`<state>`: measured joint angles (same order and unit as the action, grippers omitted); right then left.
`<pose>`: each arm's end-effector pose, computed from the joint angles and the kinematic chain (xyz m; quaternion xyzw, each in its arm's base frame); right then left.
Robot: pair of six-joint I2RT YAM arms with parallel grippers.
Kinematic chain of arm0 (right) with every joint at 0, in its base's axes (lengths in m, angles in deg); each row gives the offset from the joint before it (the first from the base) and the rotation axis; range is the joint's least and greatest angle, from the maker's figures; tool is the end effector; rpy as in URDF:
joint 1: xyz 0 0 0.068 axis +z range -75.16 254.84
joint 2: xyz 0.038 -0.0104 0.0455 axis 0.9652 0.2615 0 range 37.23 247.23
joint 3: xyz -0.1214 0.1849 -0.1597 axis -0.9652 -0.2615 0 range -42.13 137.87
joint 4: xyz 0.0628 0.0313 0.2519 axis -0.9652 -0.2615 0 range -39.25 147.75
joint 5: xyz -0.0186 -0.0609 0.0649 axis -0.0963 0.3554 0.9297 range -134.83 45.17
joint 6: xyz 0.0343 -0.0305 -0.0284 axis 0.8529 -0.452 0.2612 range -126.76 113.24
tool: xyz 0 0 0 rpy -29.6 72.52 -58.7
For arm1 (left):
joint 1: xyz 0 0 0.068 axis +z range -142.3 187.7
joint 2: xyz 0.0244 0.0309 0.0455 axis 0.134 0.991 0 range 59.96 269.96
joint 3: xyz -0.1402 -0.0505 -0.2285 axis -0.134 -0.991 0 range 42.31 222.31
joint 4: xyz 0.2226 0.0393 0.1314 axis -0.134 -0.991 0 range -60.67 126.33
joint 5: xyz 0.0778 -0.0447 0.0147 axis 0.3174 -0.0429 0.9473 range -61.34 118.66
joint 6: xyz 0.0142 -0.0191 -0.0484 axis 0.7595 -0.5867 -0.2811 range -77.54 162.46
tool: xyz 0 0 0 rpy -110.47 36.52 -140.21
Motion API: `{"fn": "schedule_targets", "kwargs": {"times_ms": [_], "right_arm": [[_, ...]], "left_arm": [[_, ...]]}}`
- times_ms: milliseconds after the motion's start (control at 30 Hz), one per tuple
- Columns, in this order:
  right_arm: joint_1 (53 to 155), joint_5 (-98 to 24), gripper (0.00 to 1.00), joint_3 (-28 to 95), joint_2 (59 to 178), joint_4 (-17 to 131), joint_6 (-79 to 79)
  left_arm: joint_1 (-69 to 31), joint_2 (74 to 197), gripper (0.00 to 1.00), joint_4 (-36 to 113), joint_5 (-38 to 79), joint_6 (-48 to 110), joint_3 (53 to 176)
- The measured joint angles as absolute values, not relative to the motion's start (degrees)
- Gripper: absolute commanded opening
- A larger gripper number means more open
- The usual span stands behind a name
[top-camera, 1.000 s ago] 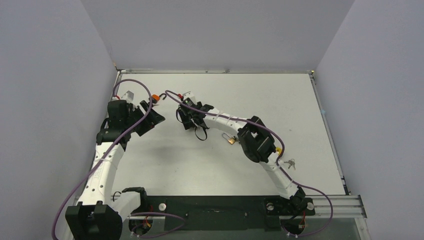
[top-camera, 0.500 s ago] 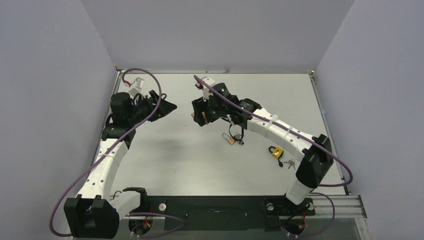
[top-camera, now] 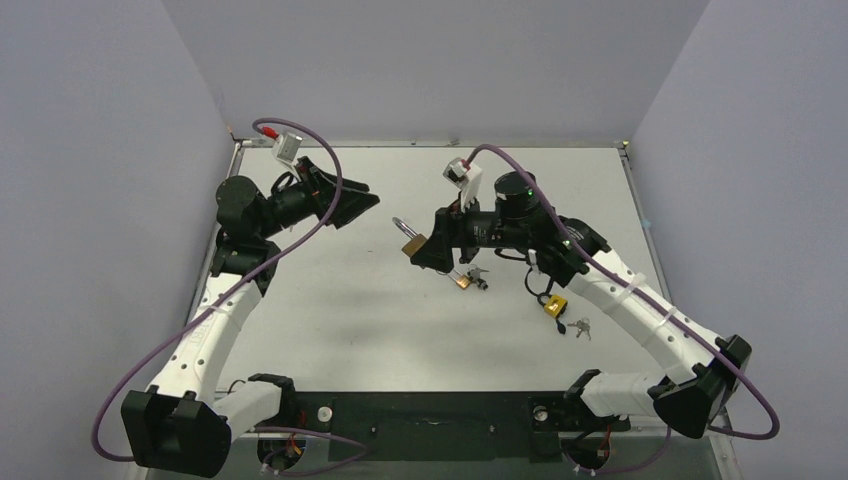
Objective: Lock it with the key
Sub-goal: Lock the lock.
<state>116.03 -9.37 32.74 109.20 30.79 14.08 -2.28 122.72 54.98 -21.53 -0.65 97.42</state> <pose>0.1925 0.1961 0.3949 -0.3043 0.7573 0.4861 0.3126 0.2367 -0.0694 0.3935 0.1494 0.6454 -0.5537 0.5045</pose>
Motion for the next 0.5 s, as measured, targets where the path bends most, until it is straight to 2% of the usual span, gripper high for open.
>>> {"fn": "schedule_targets", "kwargs": {"times_ms": [367,500], "right_arm": [[113.8,2.8,0.0,30.7,102.4,40.2,23.8],[113.8,4.6,0.0,30.7,102.4,41.4,25.2]], "left_arm": [[-7.5,126.0,0.62,71.1,-33.6,-10.1,97.4],[-9.0,126.1,0.56,72.6,-35.8,-11.1,97.6]]}}
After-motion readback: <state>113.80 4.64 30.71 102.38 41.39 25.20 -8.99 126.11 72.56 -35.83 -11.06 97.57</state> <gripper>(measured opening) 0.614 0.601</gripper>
